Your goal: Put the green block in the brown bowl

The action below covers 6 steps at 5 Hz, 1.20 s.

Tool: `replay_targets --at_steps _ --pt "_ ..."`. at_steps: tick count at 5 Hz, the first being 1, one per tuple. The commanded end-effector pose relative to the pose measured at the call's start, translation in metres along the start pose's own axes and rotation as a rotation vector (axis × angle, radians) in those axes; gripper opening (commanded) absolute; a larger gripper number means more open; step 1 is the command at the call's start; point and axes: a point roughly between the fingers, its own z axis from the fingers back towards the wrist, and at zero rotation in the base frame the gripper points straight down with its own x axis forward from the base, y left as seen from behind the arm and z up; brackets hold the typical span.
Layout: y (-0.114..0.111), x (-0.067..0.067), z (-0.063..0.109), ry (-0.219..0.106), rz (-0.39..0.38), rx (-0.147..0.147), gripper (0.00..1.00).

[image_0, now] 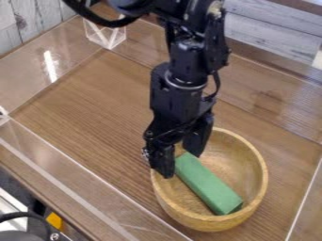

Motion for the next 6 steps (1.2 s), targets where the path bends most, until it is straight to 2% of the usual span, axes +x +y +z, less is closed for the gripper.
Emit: replay_targets --at_steps 1,5,6 --pt "-0.0024 0.0037 0.0095 -0.005 0.002 -0.055 1.00" --pt "-0.0048 0.0117 0.0025 -0.005 0.009 -0.072 1.00" --pt "-0.0058 0.0129 0.0000 -0.006 0.012 -0.072 0.00"
